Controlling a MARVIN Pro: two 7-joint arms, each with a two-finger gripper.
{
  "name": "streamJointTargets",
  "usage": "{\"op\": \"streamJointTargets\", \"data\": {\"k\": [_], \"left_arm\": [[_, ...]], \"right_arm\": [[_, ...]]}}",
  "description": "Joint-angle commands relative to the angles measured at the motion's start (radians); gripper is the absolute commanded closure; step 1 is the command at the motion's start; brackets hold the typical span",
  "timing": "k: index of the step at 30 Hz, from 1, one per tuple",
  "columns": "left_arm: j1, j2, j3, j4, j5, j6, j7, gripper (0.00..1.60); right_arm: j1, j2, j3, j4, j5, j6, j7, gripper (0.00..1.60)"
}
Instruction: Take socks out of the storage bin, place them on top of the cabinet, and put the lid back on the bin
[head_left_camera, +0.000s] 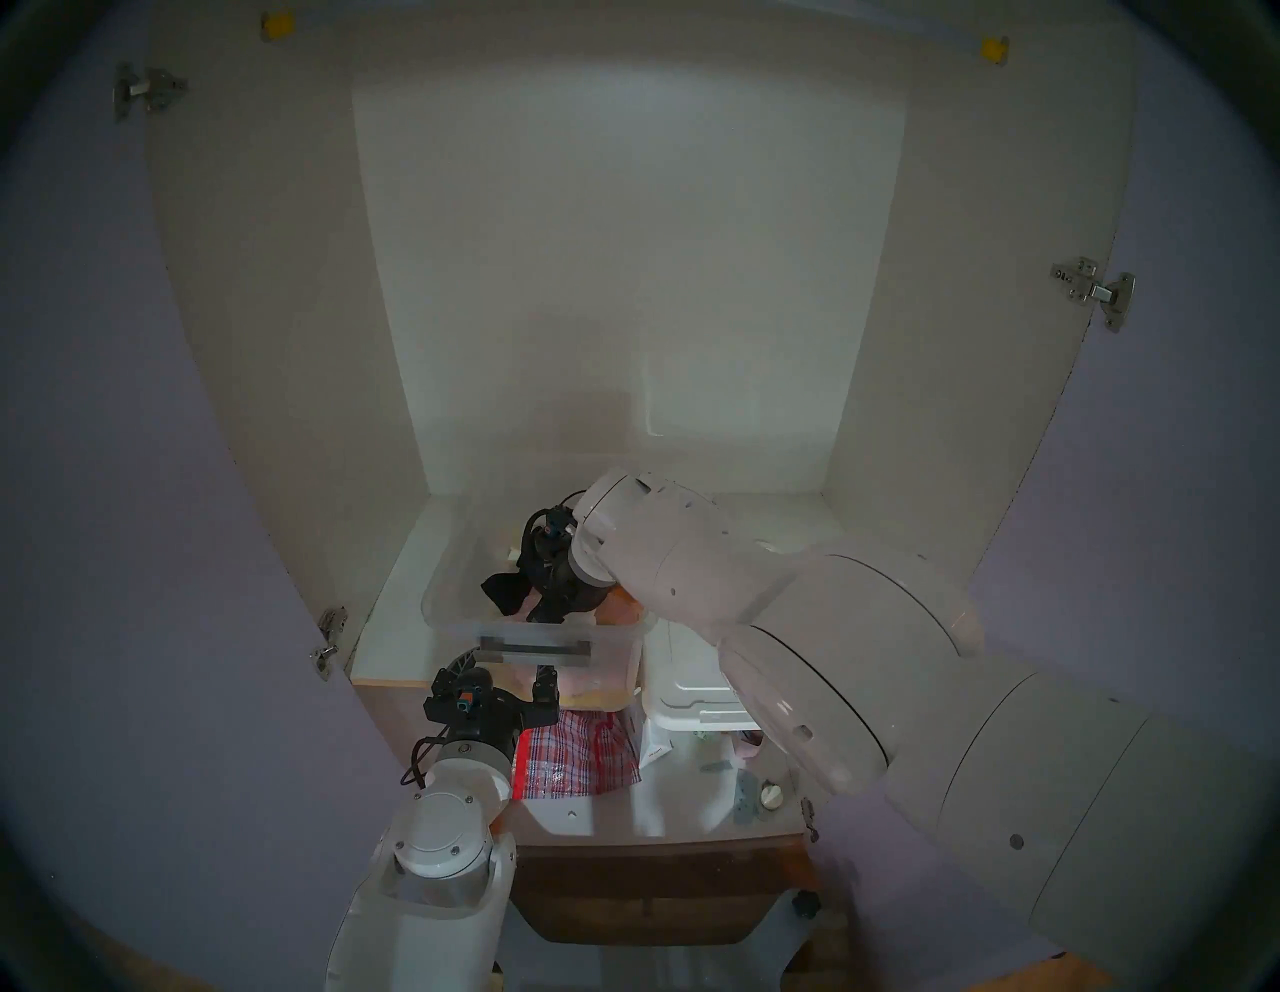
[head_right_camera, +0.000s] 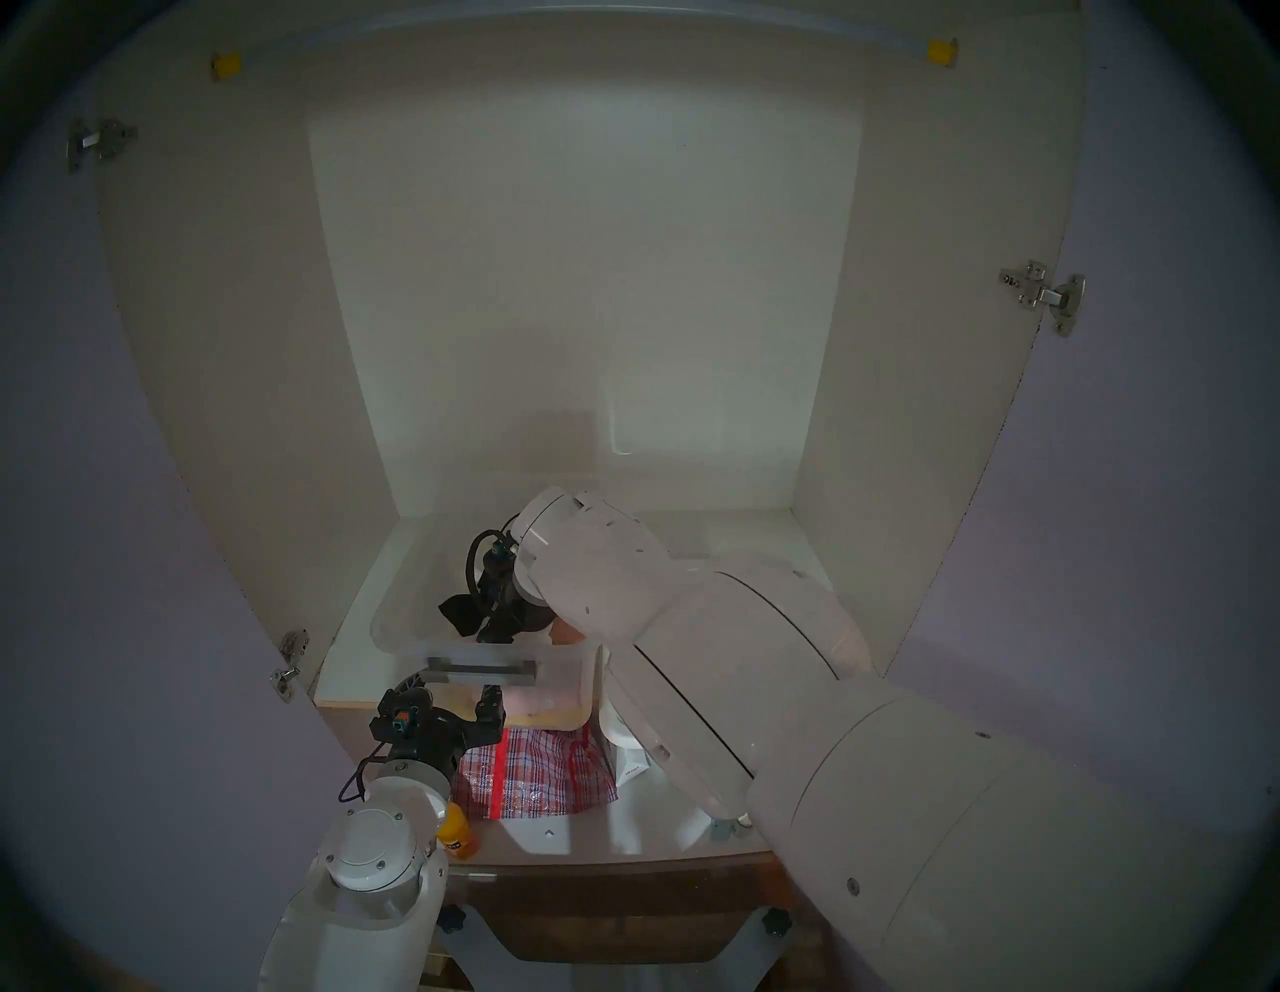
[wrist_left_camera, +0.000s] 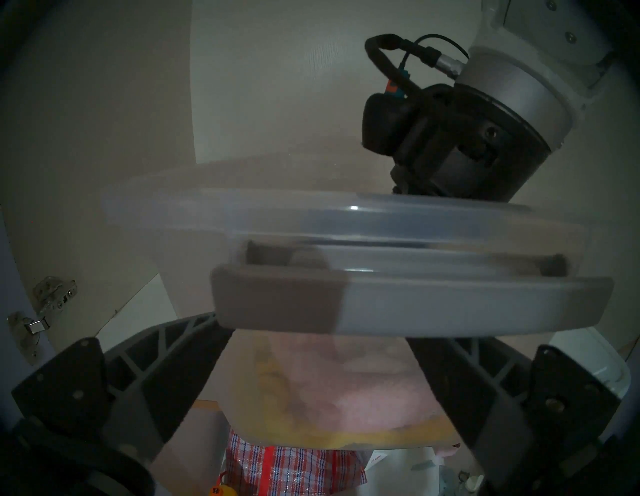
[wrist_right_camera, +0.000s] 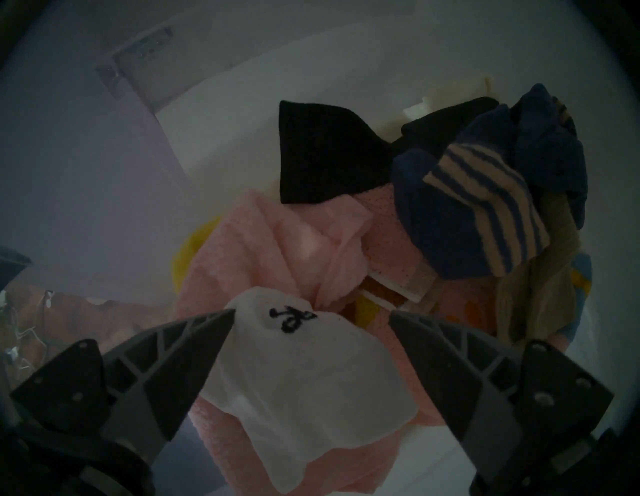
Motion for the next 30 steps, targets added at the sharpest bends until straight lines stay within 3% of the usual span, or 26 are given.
{"op": "streamJointTargets", "data": {"k": [1,3,4,6,7,8,12,15,17,25,30], "left_arm": [[-0.020,0.000,0.000,-0.023,0.000,-0.007,-0.001,0.00],[-0.020,0.000,0.000,-0.022,0.000,-0.007,-0.001,0.00],[-0.020,0.000,0.000,-0.022,0.000,-0.007,-0.001,0.00],[-0.020,0.000,0.000,-0.022,0.000,-0.007,0.000,0.00],[-0.020,0.000,0.000,-0.022,0.000,-0.007,0.000,0.00],[-0.020,0.000,0.000,-0.022,0.000,-0.008,0.000,0.00],[-0.021,0.001,0.001,-0.022,0.000,-0.008,0.001,0.00],[-0.021,0.001,0.001,-0.023,0.000,-0.008,0.001,0.00],[-0.022,0.001,0.001,-0.023,0.000,-0.008,0.001,0.00],[-0.023,0.001,0.002,-0.025,-0.001,-0.009,0.002,0.00],[-0.023,0.002,0.002,-0.029,-0.001,-0.009,0.001,0.00]], "right_arm": [[-0.003,-0.014,-0.009,-0.016,-0.009,-0.025,-0.027,0.00],[-0.007,-0.012,-0.009,-0.018,-0.010,-0.030,-0.032,0.00],[-0.007,-0.011,-0.011,-0.018,-0.012,-0.032,-0.036,0.33],[-0.008,-0.008,-0.012,-0.021,-0.015,-0.038,-0.044,0.83],[-0.007,-0.006,-0.011,-0.023,-0.015,-0.041,-0.047,0.92],[-0.006,-0.004,-0.013,-0.024,-0.017,-0.044,-0.050,1.14],[0.004,0.002,-0.011,-0.031,-0.019,-0.053,-0.061,1.24],[0.013,0.007,-0.008,-0.039,-0.018,-0.064,-0.072,1.52],[0.025,0.011,-0.002,-0.047,-0.015,-0.070,-0.077,1.60],[0.109,0.016,0.057,-0.075,0.020,-0.083,-0.090,1.60],[0.174,0.022,0.147,-0.087,0.052,-0.102,-0.103,1.60]]}}
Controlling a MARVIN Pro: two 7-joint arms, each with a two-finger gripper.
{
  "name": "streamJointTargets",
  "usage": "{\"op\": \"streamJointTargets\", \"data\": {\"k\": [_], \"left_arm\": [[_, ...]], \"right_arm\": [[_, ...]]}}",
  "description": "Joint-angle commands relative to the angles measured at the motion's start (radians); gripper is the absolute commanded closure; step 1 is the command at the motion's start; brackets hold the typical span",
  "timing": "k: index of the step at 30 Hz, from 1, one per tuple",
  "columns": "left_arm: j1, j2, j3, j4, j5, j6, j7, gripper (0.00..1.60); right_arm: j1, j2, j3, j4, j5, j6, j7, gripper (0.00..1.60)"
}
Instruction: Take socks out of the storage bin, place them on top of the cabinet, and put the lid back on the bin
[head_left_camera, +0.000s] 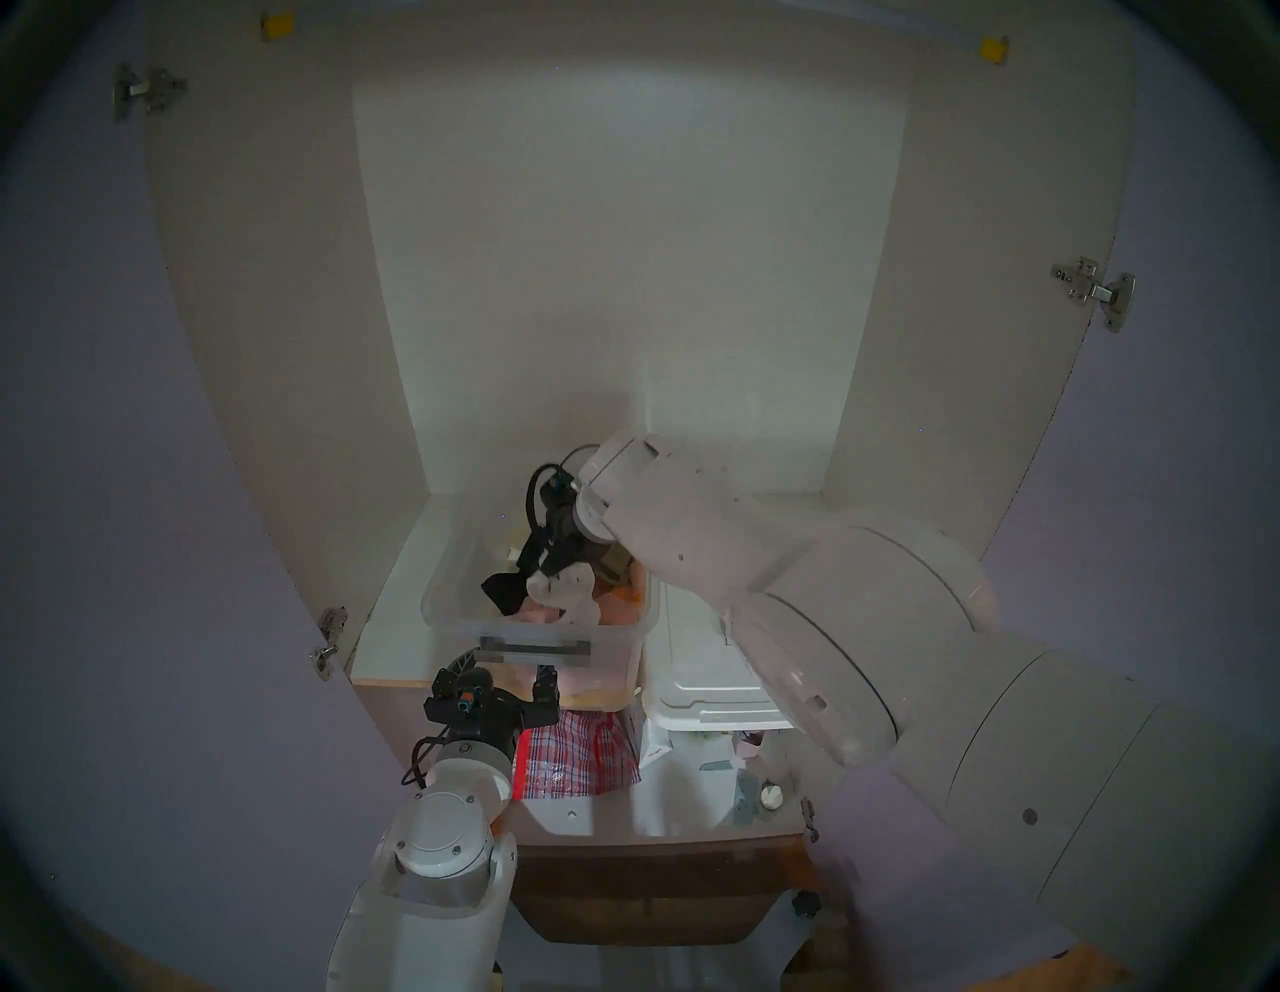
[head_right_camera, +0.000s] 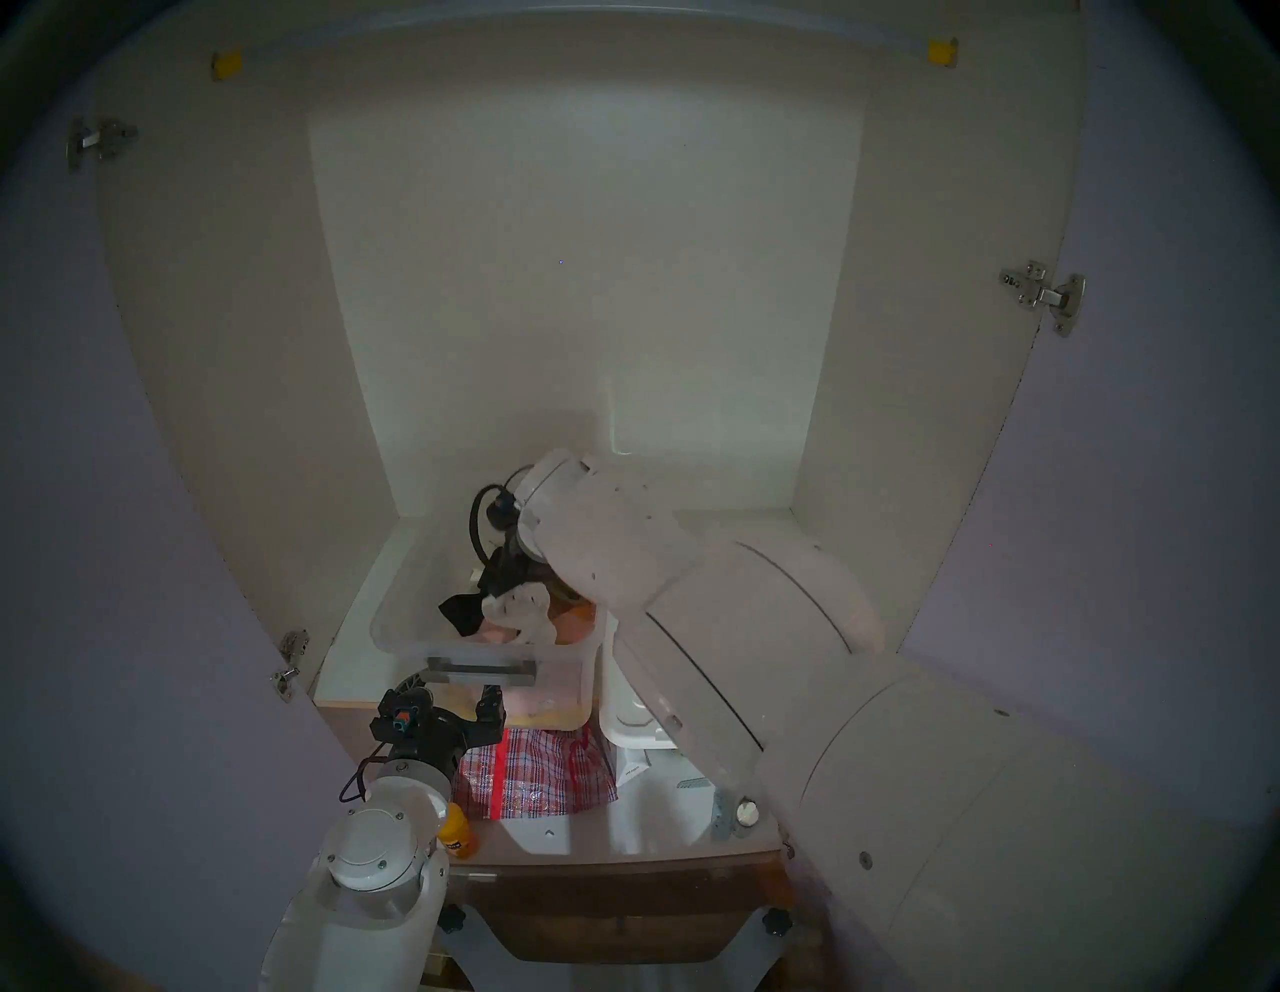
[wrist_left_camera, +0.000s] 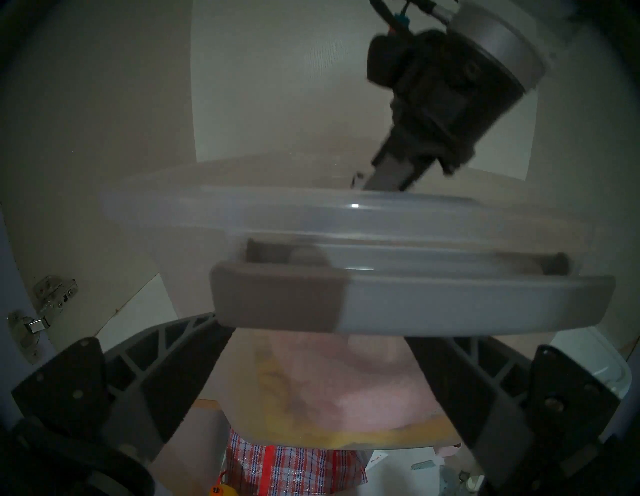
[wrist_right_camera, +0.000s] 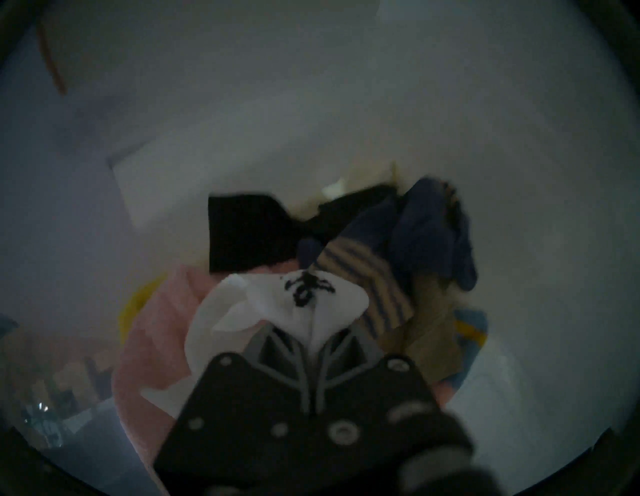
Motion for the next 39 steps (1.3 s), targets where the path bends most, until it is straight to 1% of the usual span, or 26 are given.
{"op": "streamJointTargets", "data": {"k": [1,2,3,5,6,10,14,19,25,28,29,31,32,34,35,39], "left_arm": [[-0.021,0.002,0.000,-0.031,-0.001,-0.010,-0.004,0.00],[-0.021,0.002,0.000,-0.032,-0.001,-0.010,-0.004,0.00],[-0.021,0.002,0.000,-0.032,-0.001,-0.010,-0.004,0.00],[-0.021,0.003,0.000,-0.033,-0.002,-0.010,-0.005,0.00],[-0.021,0.003,0.000,-0.033,-0.002,-0.010,-0.005,0.00],[-0.020,0.003,0.000,-0.035,-0.002,-0.010,-0.005,0.00],[-0.020,0.004,0.000,-0.036,-0.003,-0.010,-0.006,0.00],[-0.020,0.005,0.000,-0.036,-0.003,-0.010,-0.006,0.00],[-0.020,0.006,0.001,-0.038,-0.004,-0.010,-0.007,0.00],[-0.019,0.007,0.001,-0.040,-0.005,-0.010,-0.008,0.00],[-0.018,0.008,0.001,-0.042,-0.006,-0.010,-0.009,0.00],[-0.018,0.008,0.001,-0.043,-0.008,-0.010,-0.010,0.00],[-0.017,0.009,0.001,-0.044,-0.008,-0.010,-0.011,0.00],[-0.017,0.010,0.001,-0.045,-0.010,-0.009,-0.011,0.00],[-0.017,0.011,0.001,-0.046,-0.011,-0.009,-0.012,0.00],[-0.016,0.013,0.001,-0.048,-0.014,-0.008,-0.014,0.00]], "right_arm": [[0.058,0.003,0.063,-0.040,0.044,-0.043,-0.021,1.60],[0.070,0.008,0.092,-0.042,0.055,-0.051,-0.027,1.60],[0.070,0.008,0.092,-0.042,0.055,-0.051,-0.027,1.60],[0.099,0.020,0.144,-0.048,0.072,-0.065,-0.032,1.60],[0.099,0.020,0.144,-0.048,0.072,-0.065,-0.032,1.60],[0.134,0.044,0.212,-0.054,0.092,-0.080,-0.045,1.60],[0.156,0.069,0.272,-0.054,0.097,-0.096,-0.059,1.60],[0.187,0.118,0.333,-0.060,0.089,-0.112,-0.086,1.60],[0.209,0.204,0.383,-0.072,0.084,-0.148,-0.127,1.60],[0.215,0.246,0.390,-0.079,0.083,-0.169,-0.150,1.60],[0.214,0.277,0.414,-0.076,0.104,-0.177,-0.159,1.60],[0.208,0.305,0.417,-0.076,0.096,-0.203,-0.181,1.60],[0.206,0.316,0.434,-0.072,0.107,-0.210,-0.183,1.60],[0.200,0.347,0.447,-0.069,0.114,-0.226,-0.201,1.60],[0.197,0.358,0.463,-0.064,0.118,-0.236,-0.209,1.60],[0.181,0.397,0.492,-0.048,0.121,-0.274,-0.246,1.60]]}}
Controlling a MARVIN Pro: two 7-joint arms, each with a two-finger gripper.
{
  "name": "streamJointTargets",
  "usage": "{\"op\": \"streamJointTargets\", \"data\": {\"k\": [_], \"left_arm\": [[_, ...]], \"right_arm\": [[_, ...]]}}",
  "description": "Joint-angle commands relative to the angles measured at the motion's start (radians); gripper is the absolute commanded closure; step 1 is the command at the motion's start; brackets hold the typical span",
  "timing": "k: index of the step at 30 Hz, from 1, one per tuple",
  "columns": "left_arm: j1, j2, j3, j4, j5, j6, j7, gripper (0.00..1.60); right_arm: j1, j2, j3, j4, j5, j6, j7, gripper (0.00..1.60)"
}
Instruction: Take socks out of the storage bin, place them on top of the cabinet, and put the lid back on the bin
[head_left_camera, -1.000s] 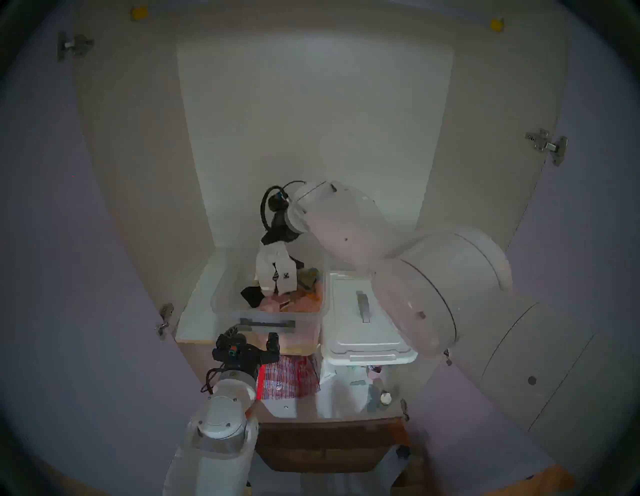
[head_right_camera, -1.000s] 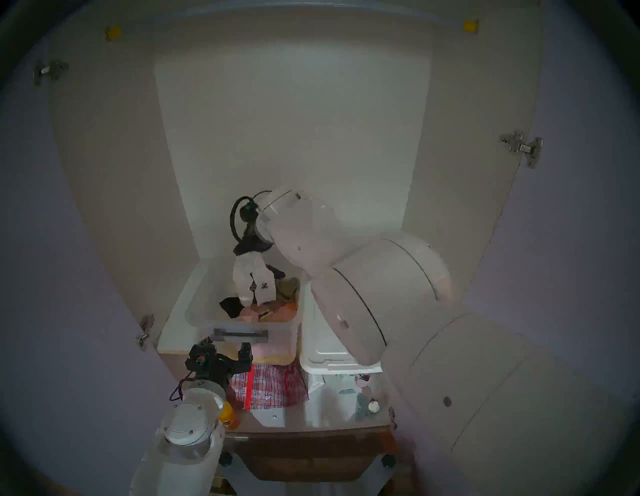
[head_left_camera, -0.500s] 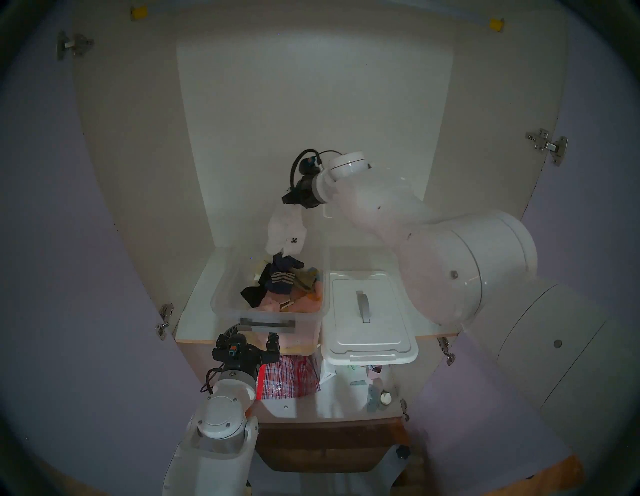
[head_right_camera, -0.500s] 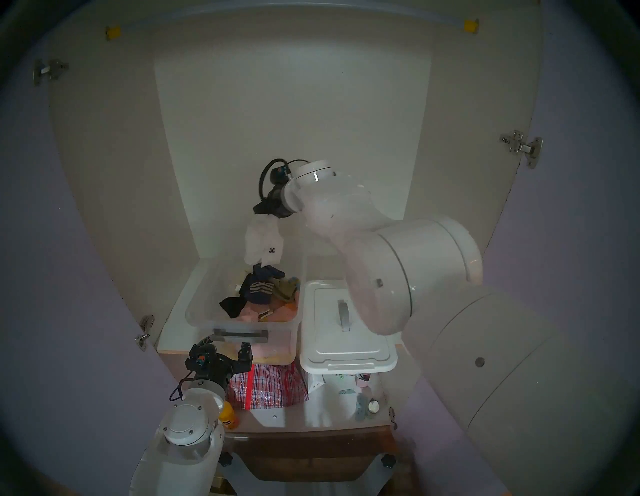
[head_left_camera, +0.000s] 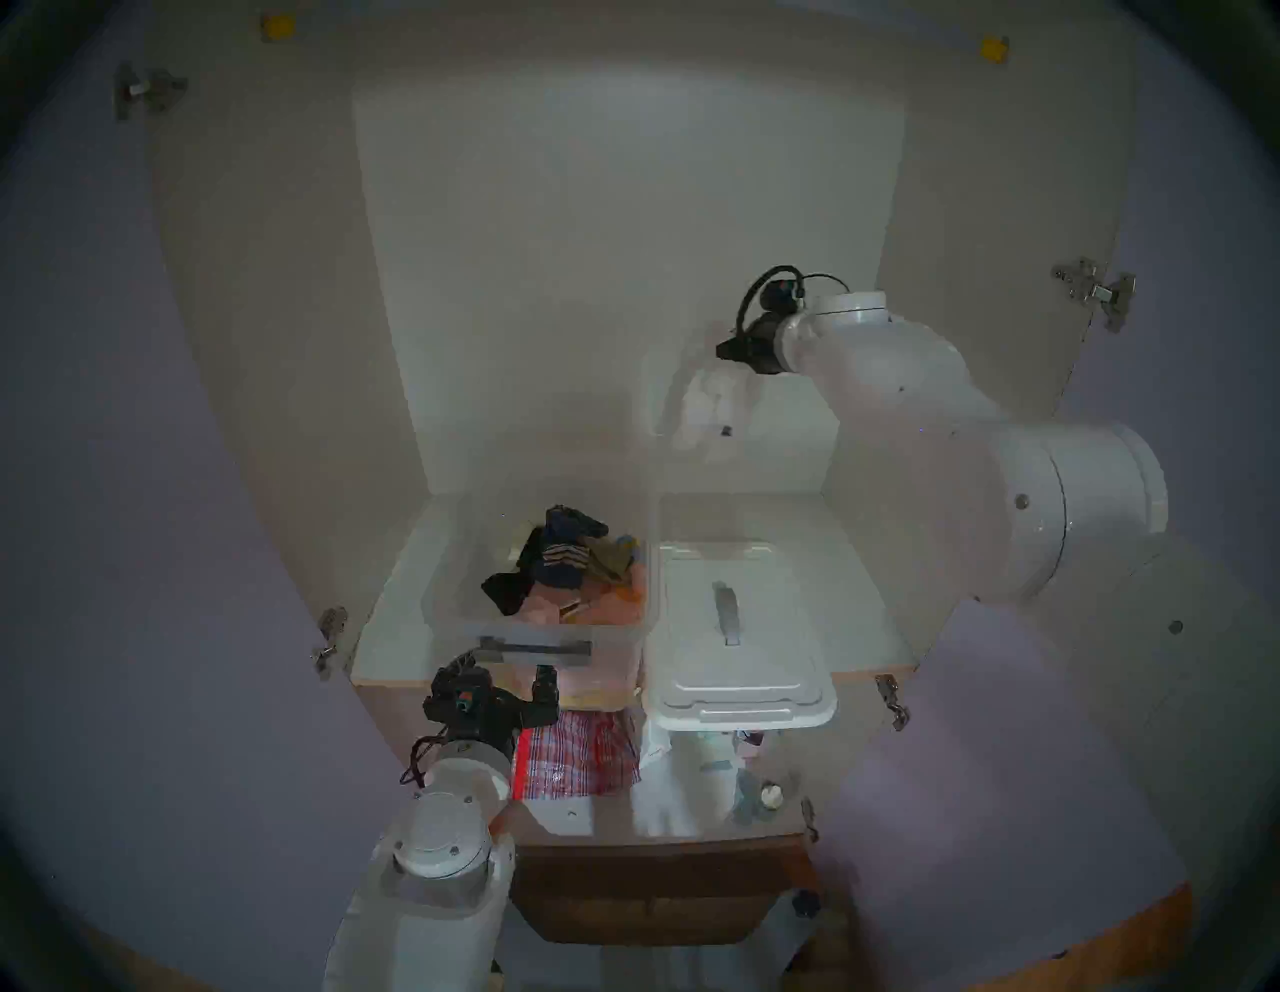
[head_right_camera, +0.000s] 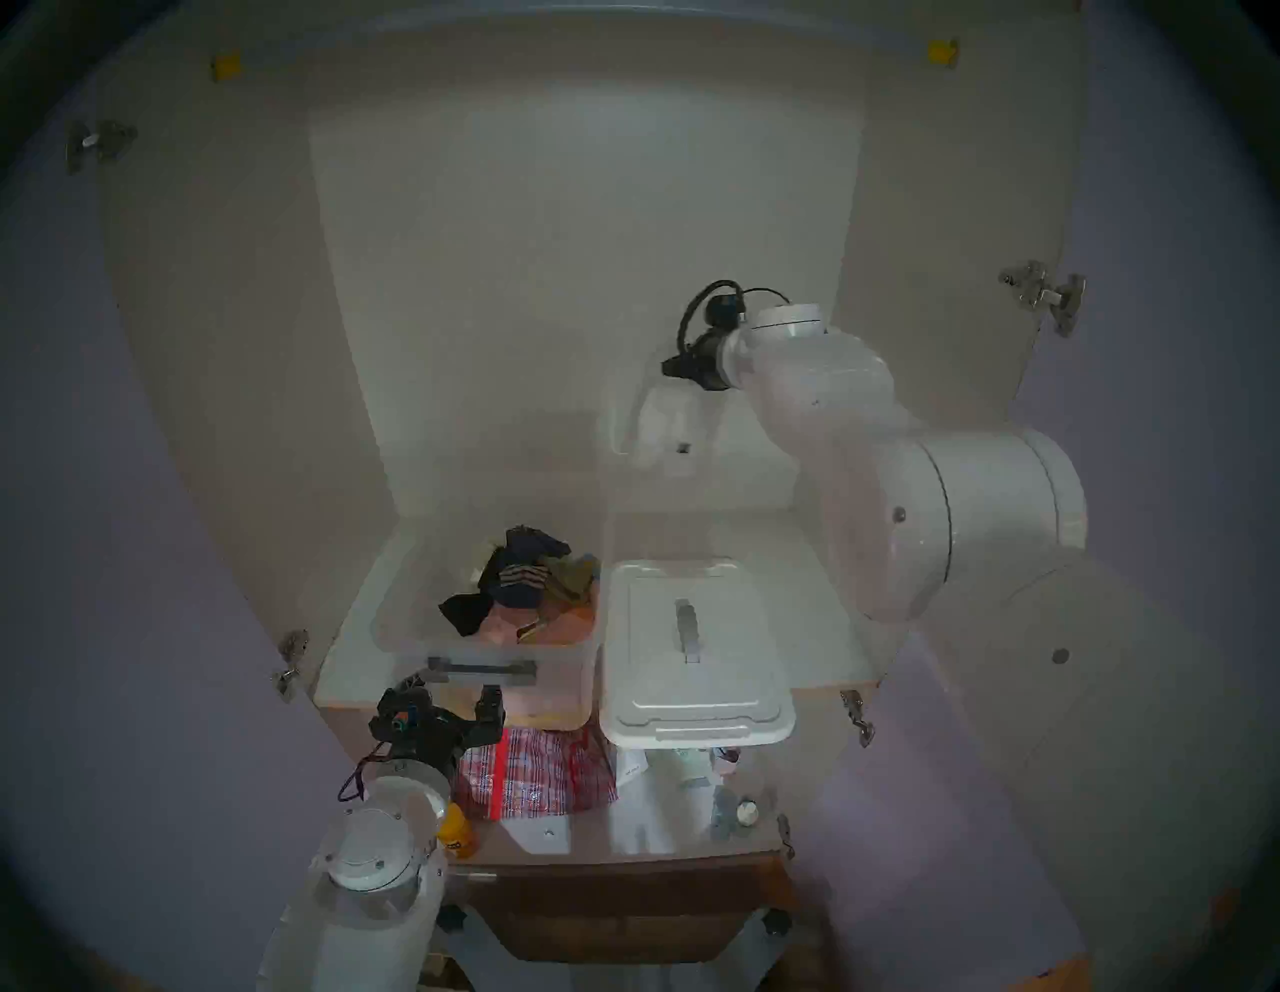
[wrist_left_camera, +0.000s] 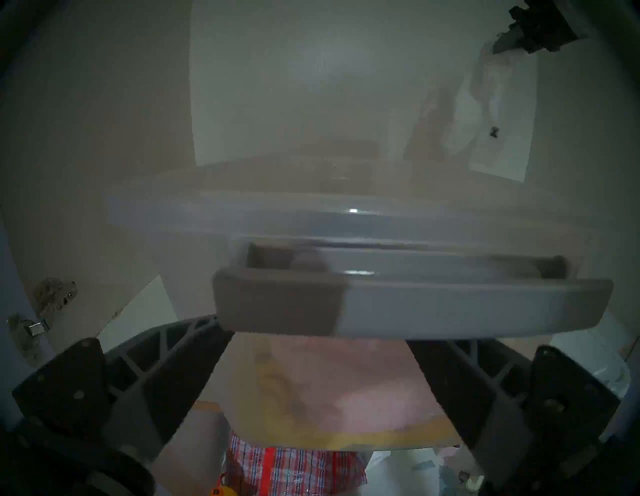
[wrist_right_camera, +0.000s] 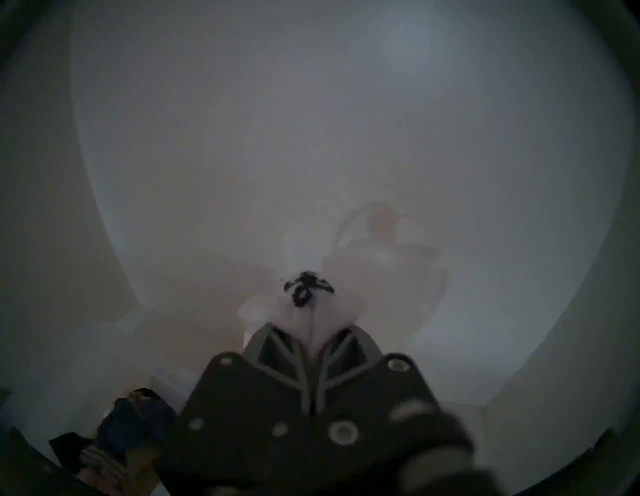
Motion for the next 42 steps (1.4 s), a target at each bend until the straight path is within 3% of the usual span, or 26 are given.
{"op": "streamJointTargets", "data": {"k": [1,7,13,22,31,38,42], "left_arm": [[-0.019,0.004,0.000,-0.041,-0.007,-0.009,-0.010,0.00],[-0.018,0.008,0.002,-0.043,-0.012,-0.008,-0.010,0.00],[-0.019,0.011,0.004,-0.041,-0.014,-0.008,-0.007,0.00],[-0.020,0.014,0.007,-0.038,-0.017,-0.009,-0.001,0.00],[-0.020,0.018,0.009,-0.039,-0.020,-0.009,0.001,0.00],[-0.020,0.020,0.010,-0.040,-0.022,-0.009,0.002,0.00],[-0.020,0.022,0.011,-0.040,-0.023,-0.009,0.003,0.00]], "right_arm": [[0.013,0.002,0.025,-0.005,0.015,-0.082,-0.063,1.60],[-0.021,0.037,0.077,0.011,0.038,-0.121,-0.155,1.60],[-0.094,0.066,0.096,-0.006,0.023,-0.165,-0.327,1.60],[-0.199,0.097,0.141,-0.068,0.046,-0.219,-0.511,1.60],[-0.314,0.090,0.211,-0.137,0.093,-0.204,-0.493,1.60],[-0.431,0.069,0.294,-0.260,0.141,-0.206,-0.509,1.60],[-0.483,0.060,0.308,-0.350,0.131,-0.184,-0.525,1.57]]}}
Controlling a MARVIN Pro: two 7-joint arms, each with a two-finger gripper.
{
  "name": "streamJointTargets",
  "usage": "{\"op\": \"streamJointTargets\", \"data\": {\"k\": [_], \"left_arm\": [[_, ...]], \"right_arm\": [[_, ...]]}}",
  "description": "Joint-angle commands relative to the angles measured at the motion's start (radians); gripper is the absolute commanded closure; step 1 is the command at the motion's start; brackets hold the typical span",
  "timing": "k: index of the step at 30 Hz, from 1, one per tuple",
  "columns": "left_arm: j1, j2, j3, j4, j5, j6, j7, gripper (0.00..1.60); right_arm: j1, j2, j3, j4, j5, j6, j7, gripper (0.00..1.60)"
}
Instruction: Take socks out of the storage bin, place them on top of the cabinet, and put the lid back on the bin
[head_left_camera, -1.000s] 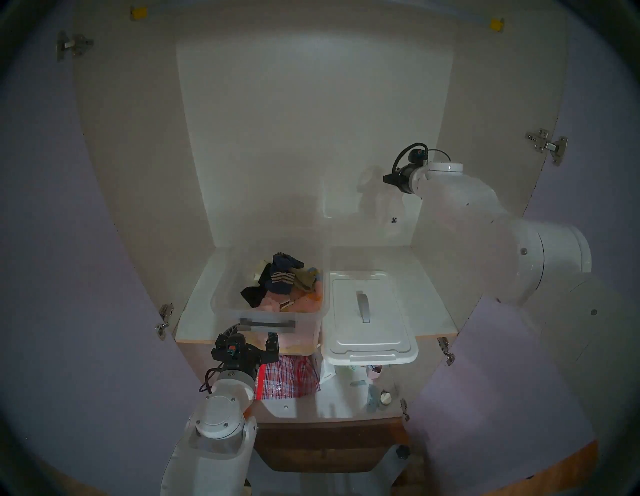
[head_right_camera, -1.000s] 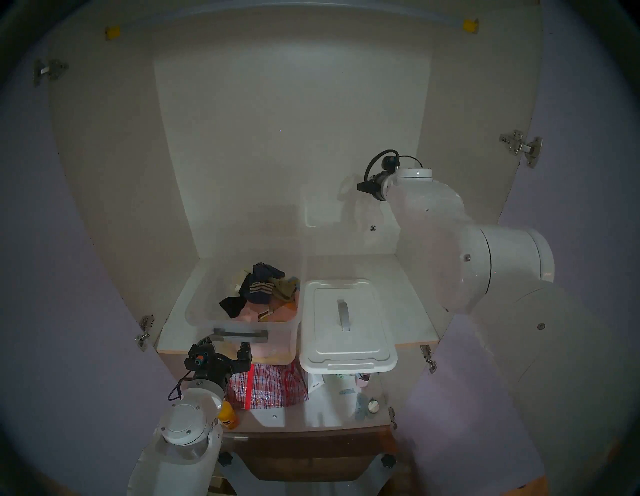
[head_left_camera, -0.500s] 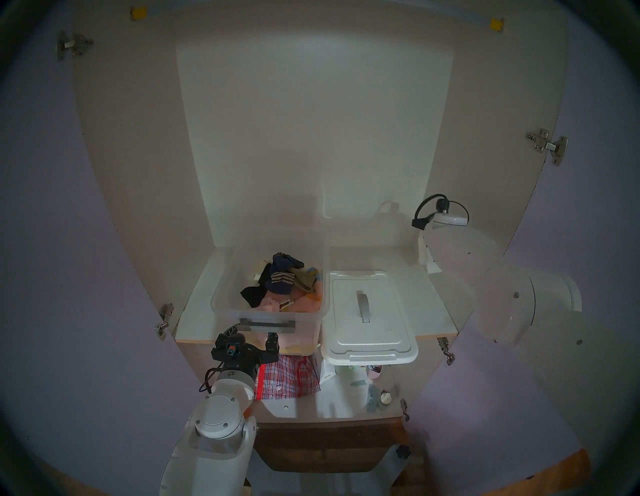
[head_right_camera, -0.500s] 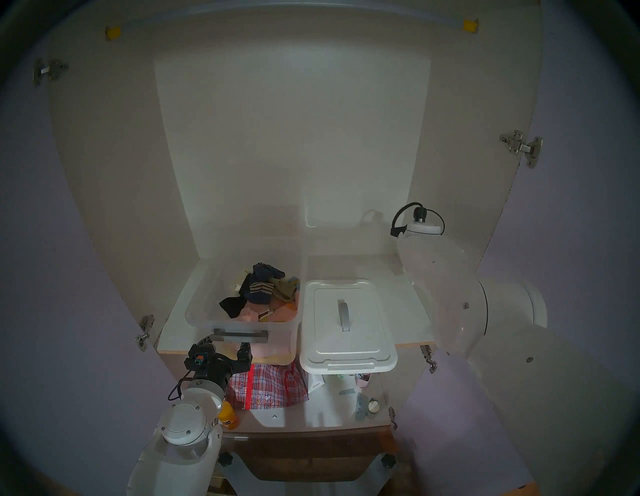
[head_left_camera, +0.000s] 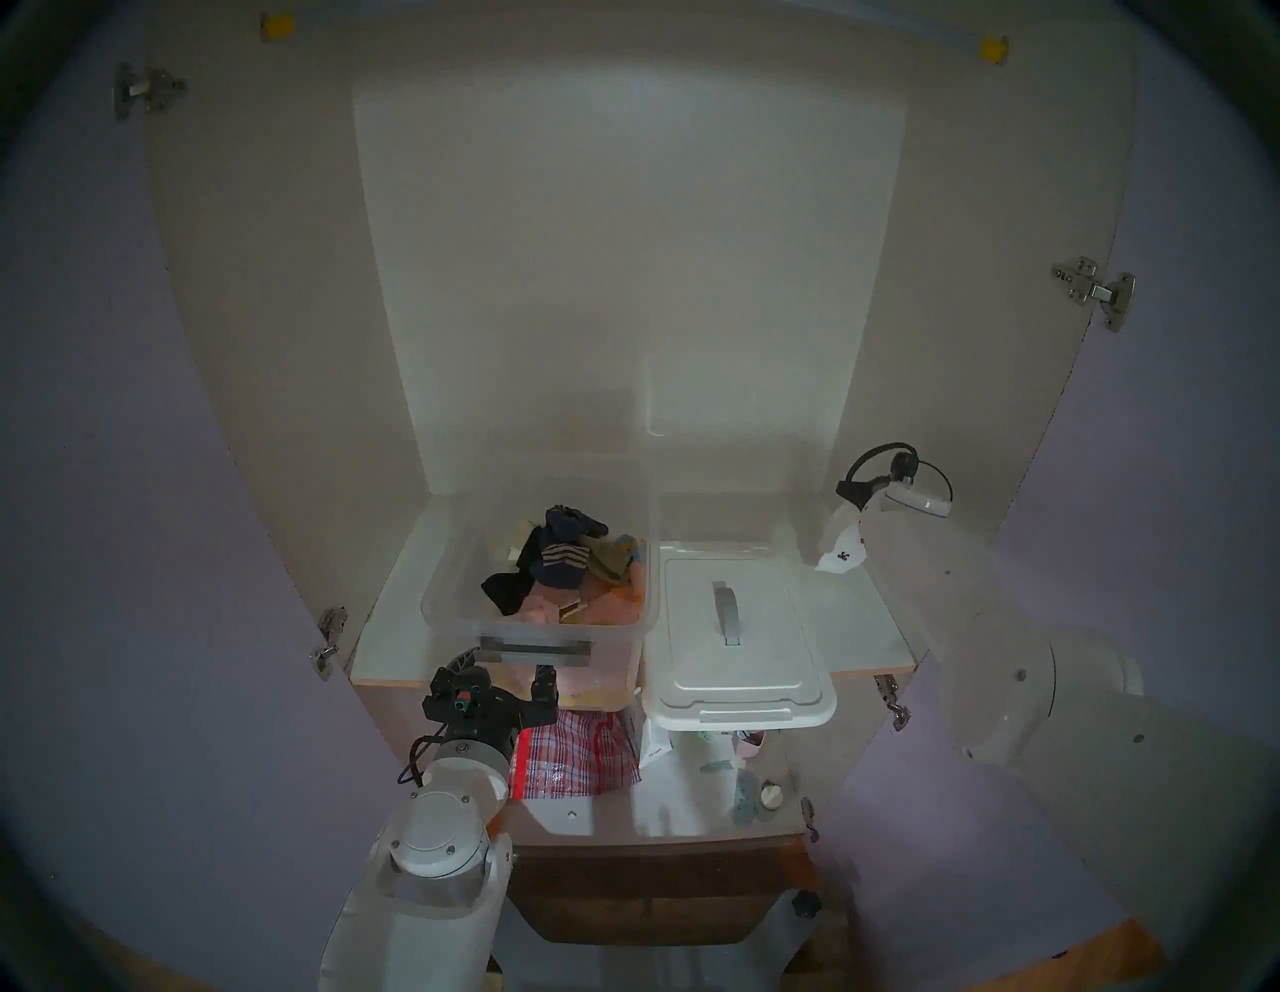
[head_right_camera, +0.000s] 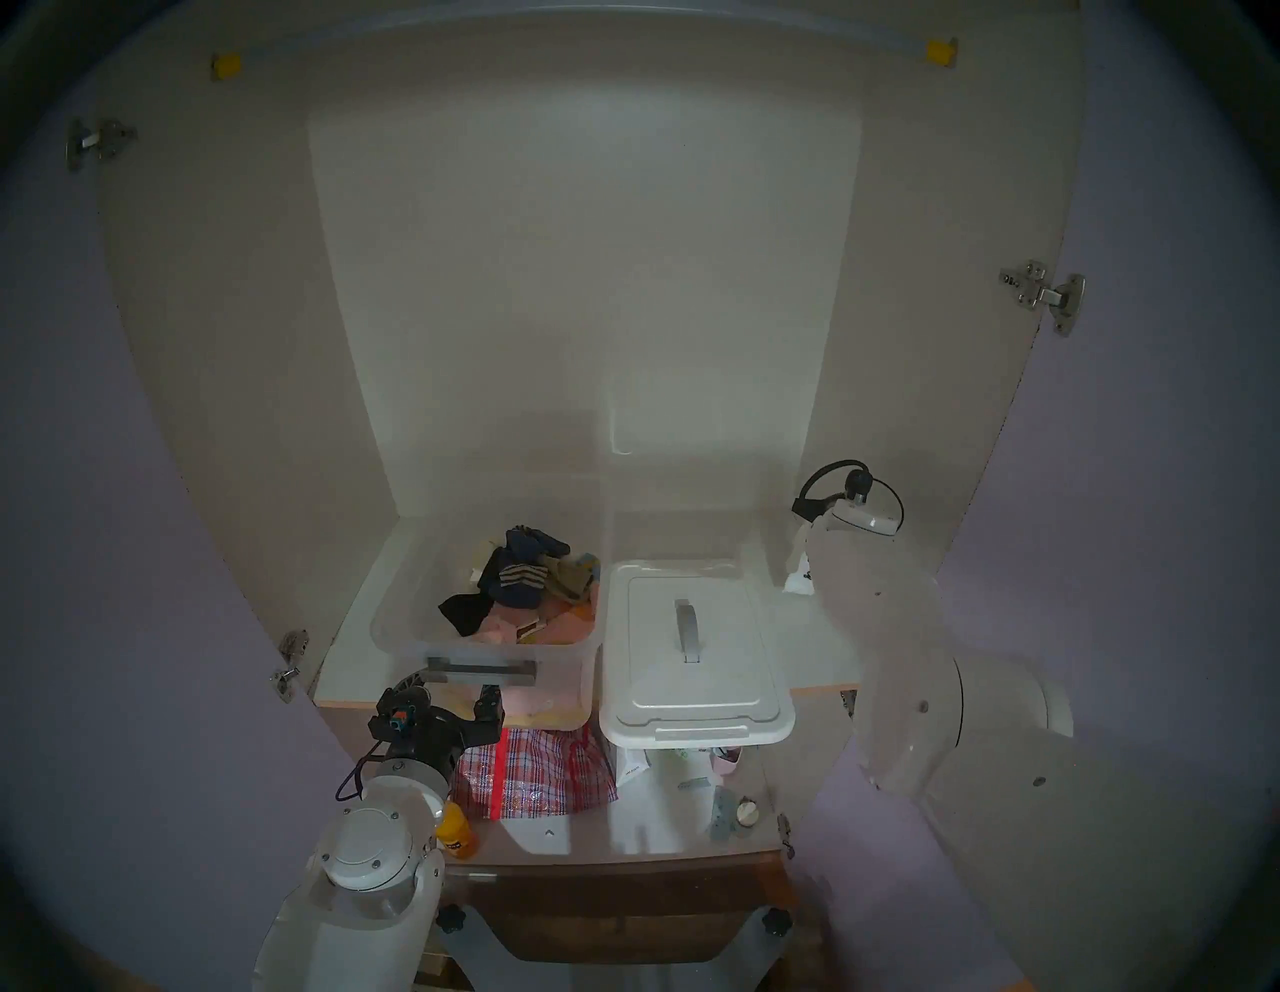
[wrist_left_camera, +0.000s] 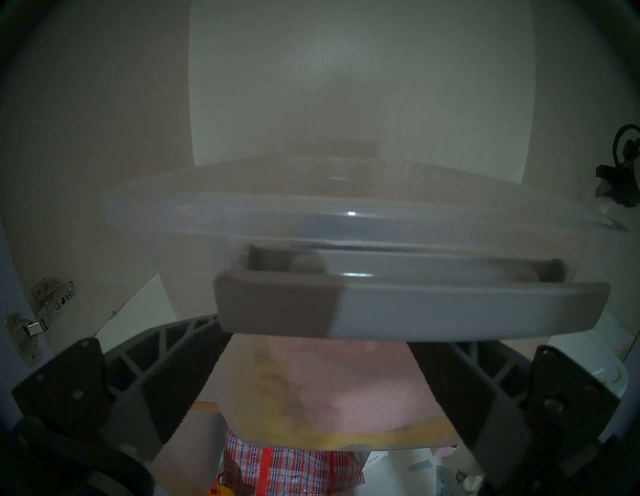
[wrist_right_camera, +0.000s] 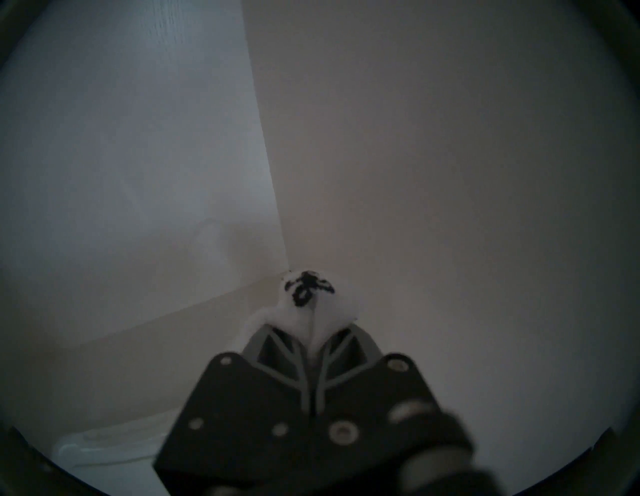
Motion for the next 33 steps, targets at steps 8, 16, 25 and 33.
{"op": "streamJointTargets", "data": {"k": [8,16,25,33], "left_arm": [[-0.021,0.003,0.002,-0.036,-0.002,-0.010,-0.003,0.00],[-0.021,0.006,0.004,-0.036,-0.004,-0.010,-0.001,0.00],[-0.020,0.009,0.005,-0.039,-0.006,-0.010,0.001,0.00],[-0.020,0.011,0.007,-0.039,-0.008,-0.010,0.002,0.00]], "right_arm": [[0.044,-0.030,-0.020,-0.128,0.005,0.079,0.039,0.00],[0.074,-0.056,-0.027,-0.150,0.038,0.232,0.184,0.00],[-0.043,-0.058,-0.158,-0.330,0.023,0.517,0.403,0.00],[-0.175,-0.080,-0.207,-0.565,0.021,0.699,0.453,0.00]]}}
